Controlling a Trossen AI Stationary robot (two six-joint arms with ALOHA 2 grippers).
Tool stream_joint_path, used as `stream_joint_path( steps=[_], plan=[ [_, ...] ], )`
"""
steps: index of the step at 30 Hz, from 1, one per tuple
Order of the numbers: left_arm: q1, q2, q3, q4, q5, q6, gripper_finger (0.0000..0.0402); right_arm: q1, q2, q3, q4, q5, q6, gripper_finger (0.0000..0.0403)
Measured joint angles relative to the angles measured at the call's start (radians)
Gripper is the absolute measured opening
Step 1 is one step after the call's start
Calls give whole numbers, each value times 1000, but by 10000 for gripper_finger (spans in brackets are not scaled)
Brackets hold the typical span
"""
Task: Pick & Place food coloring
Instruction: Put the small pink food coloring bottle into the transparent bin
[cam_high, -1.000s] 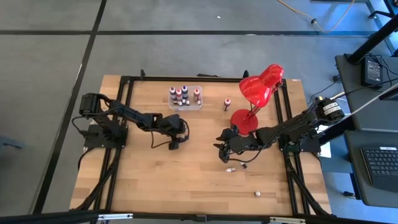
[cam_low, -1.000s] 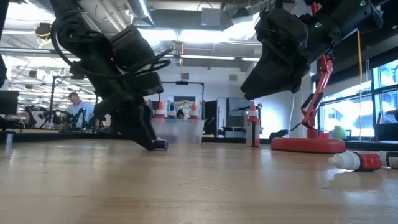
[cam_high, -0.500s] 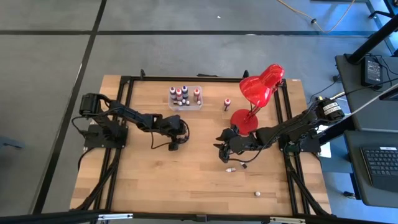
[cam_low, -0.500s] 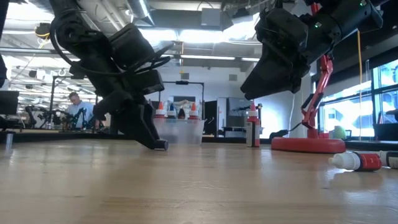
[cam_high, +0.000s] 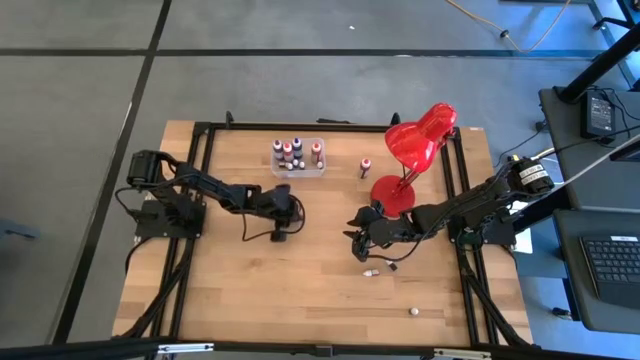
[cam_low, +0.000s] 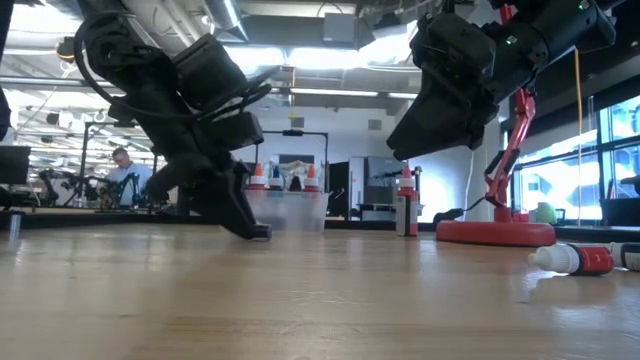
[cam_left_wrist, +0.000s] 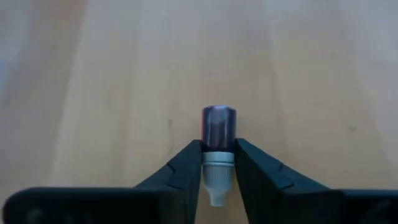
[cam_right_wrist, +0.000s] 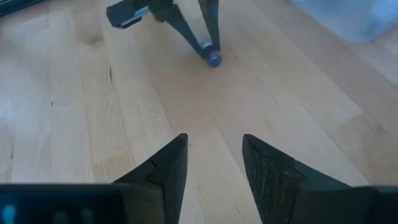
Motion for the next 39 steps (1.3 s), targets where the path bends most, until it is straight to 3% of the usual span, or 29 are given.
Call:
stream_joint_path(
  steps=[7, 11, 17, 23, 26, 39],
  plan=[
    [0, -7, 0, -6, -26, -2, 68, 0, 0, 0, 0, 0, 0, 156],
    [17, -90, 43, -62, -48, -43, 68, 0, 0, 1, 0, 0, 0, 156],
    [126, -228, 164, -290, -258, -45, 68, 0, 0, 1, -1, 0, -1, 156],
    [273, -247, 271, -609, -243, -60, 68, -1, 0, 1, -2, 0, -2, 156],
    [315, -237, 296, -679, -243, -41, 68, -2, 0, 1, -1, 0, -18, 156],
    [384, -97, 297, -569, -162, 13, 69, -2, 0, 1, 1, 50, -51, 156]
  ],
)
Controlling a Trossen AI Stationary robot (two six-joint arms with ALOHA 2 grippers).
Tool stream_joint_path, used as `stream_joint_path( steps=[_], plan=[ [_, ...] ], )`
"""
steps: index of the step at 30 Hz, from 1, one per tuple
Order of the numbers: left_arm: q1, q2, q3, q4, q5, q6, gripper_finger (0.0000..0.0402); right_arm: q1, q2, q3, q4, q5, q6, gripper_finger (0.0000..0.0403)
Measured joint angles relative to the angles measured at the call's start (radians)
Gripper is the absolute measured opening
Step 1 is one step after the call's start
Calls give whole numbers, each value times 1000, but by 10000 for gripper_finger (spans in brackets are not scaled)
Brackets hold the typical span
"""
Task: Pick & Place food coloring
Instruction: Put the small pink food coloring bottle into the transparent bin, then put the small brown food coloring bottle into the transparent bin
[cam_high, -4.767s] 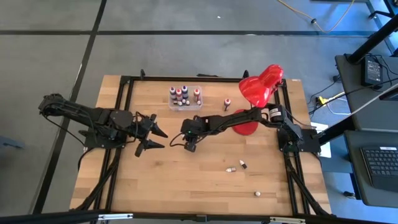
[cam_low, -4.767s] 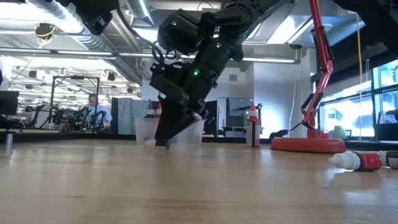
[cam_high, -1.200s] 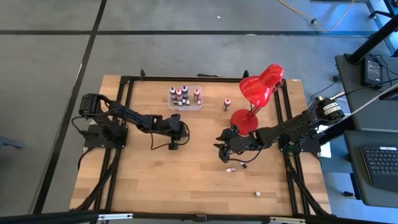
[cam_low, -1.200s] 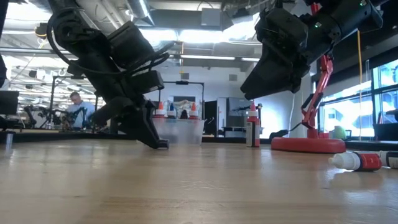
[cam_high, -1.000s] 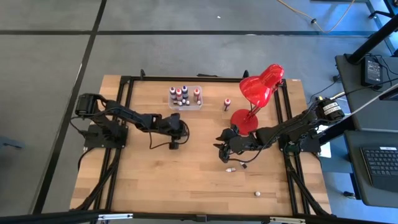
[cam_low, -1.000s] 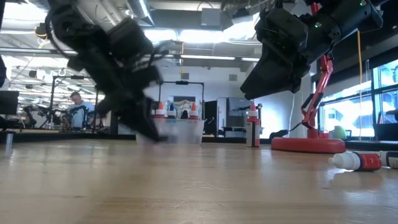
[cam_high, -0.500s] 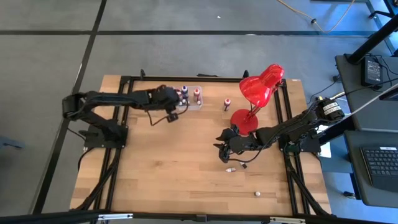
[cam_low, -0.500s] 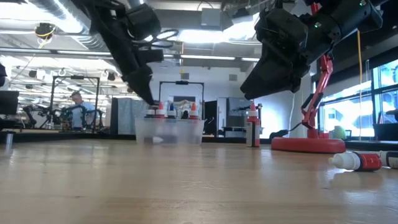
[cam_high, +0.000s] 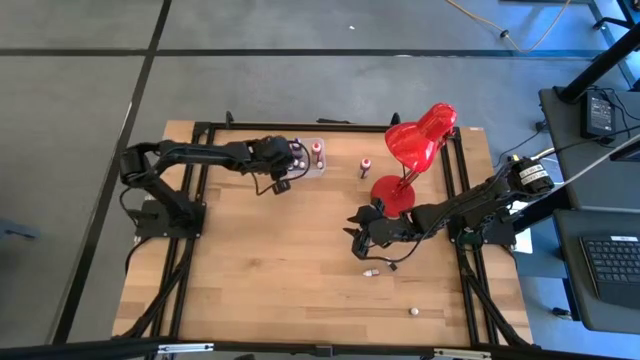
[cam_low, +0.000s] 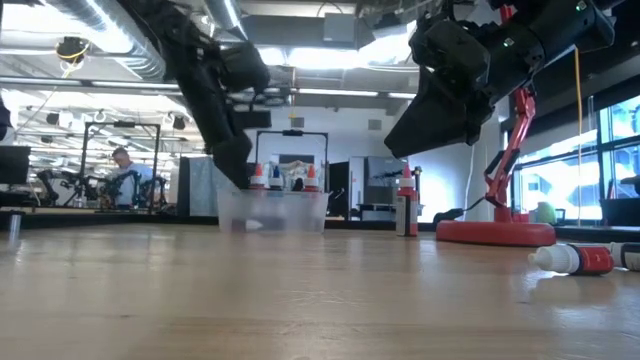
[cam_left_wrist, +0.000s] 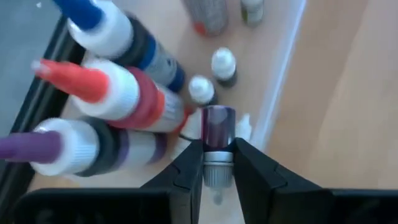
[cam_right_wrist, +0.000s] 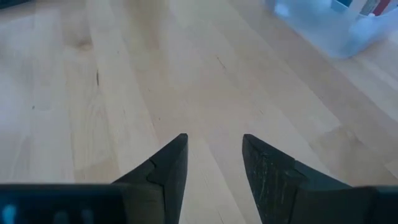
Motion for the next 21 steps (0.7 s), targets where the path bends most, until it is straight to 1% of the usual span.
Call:
stream_joint_path(
  steps=[4, 7, 13, 19, 21],
  plan=[
    [6, 51, 2, 8, -35, 3, 72, 0, 0, 0, 0, 0, 3, 156],
    [5, 72, 0, 9, -35, 16, 79, 0, 0, 0, 0, 0, 3, 156],
    [4, 73, 0, 14, -59, 21, 96, 0, 0, 0, 0, -6, 2, 156],
    [4, 73, -1, 21, -59, 21, 97, 0, 0, 0, 2, -25, 9, 156],
    [4, 73, -1, 23, -61, 15, 101, 0, 0, 0, 1, -26, 39, 156]
  ],
)
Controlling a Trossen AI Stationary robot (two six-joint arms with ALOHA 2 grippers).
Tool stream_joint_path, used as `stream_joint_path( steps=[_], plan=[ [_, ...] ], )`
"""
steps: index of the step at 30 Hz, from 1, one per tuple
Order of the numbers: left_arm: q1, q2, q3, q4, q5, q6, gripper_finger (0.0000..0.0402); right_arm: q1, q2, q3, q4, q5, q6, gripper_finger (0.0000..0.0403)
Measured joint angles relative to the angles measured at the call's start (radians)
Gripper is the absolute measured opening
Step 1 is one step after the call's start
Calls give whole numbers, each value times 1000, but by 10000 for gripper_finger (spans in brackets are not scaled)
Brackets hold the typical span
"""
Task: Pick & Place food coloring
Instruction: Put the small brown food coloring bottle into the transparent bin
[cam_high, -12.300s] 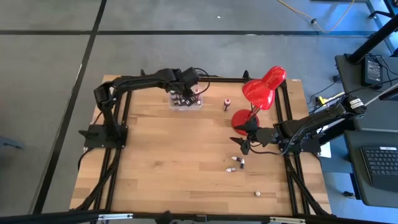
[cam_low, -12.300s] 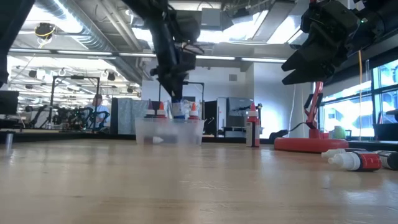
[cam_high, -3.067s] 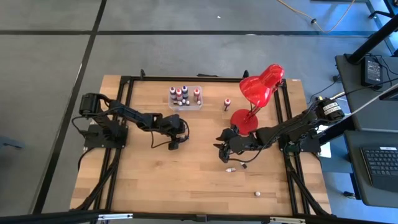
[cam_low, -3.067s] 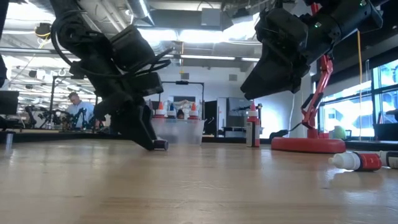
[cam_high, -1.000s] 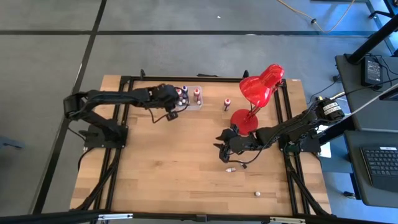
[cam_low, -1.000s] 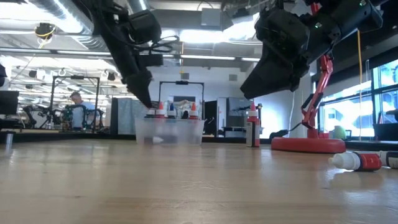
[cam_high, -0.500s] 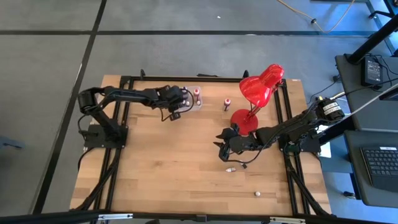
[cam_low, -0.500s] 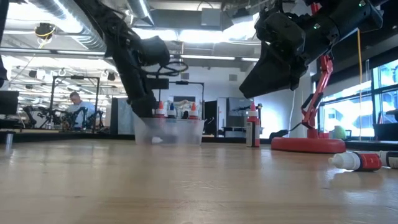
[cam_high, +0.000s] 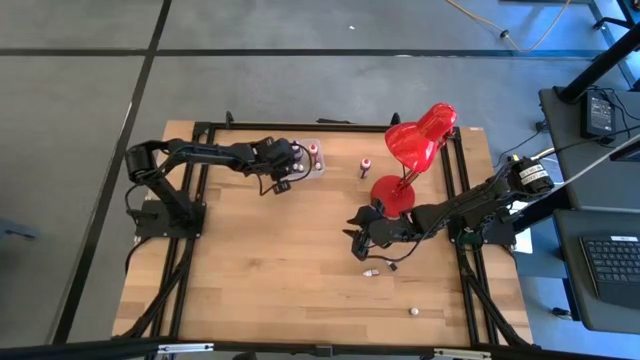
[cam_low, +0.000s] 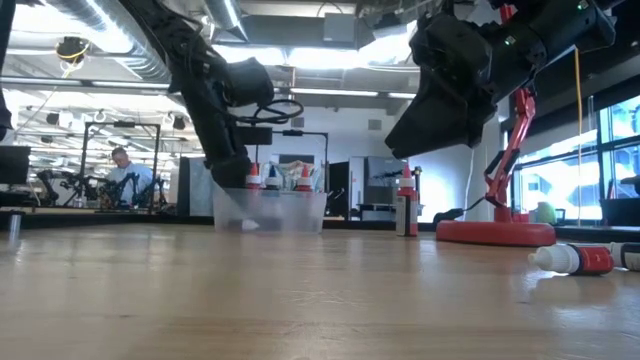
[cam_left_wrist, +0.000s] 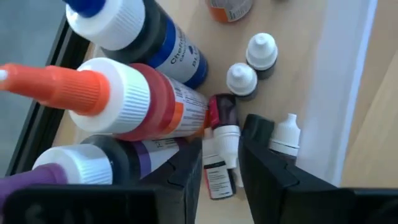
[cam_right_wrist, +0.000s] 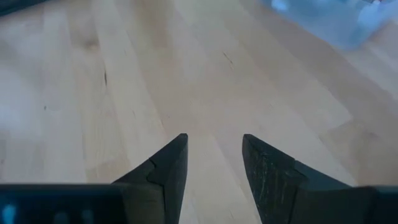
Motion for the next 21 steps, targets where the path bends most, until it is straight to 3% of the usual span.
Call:
stream_joint_path(
  steps=[5, 11, 17, 21],
  plan=[
    [0, -16, 0, 4, -15, -2, 131, 0, -5, 0, -12, -48, 72, 156],
    [-8, -104, 24, 2, -8, 11, 162, 0, -73, 0, -56, -254, 147, 156],
    [-46, -235, 69, 8, 99, -10, 168, 11, -175, 1, -196, -333, 307, 156],
    [-98, -322, 76, 21, 206, -116, 169, 47, -220, 77, -410, -347, 380, 156]
  ],
)
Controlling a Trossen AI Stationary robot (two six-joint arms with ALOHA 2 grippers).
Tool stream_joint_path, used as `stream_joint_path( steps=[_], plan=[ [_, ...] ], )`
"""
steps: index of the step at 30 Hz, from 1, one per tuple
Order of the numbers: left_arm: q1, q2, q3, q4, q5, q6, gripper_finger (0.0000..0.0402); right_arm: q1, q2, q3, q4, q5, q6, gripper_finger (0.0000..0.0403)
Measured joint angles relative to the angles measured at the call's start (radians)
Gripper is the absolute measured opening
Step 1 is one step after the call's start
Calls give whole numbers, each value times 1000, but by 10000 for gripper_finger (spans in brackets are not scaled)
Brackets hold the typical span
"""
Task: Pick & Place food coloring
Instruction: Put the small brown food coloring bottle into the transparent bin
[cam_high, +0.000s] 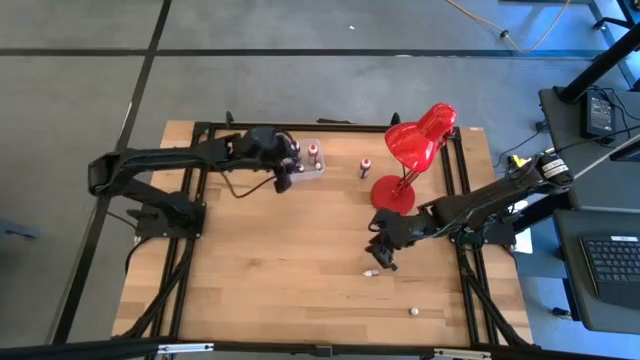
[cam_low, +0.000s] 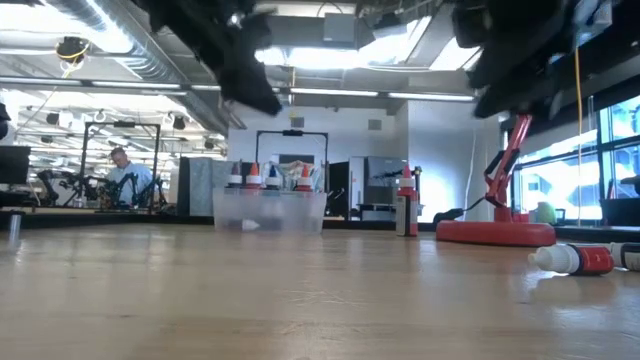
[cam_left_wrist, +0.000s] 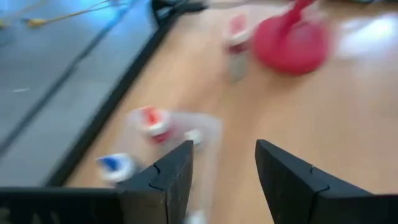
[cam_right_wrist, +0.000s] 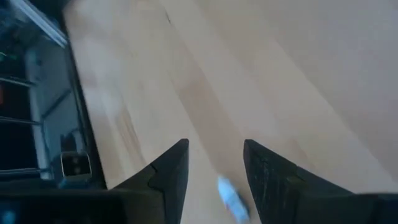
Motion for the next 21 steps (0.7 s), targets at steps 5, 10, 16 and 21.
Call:
stream_joint_path(
  steps=[5, 10, 16, 21],
  plan=[
    [-102, -51, 0, 55, 107, -129, 169, 28, 12, 131, -360, -77, 144, 156],
    [-244, -37, 0, 171, 115, -243, 169, 68, 16, 117, -428, -101, 246, 156],
    [-423, 29, 0, 299, 83, -271, 169, 108, 24, 62, -400, -109, 266, 156],
    [-540, 117, 0, 402, 8, -334, 169, 112, 38, 42, -377, -92, 266, 156]
  ],
)
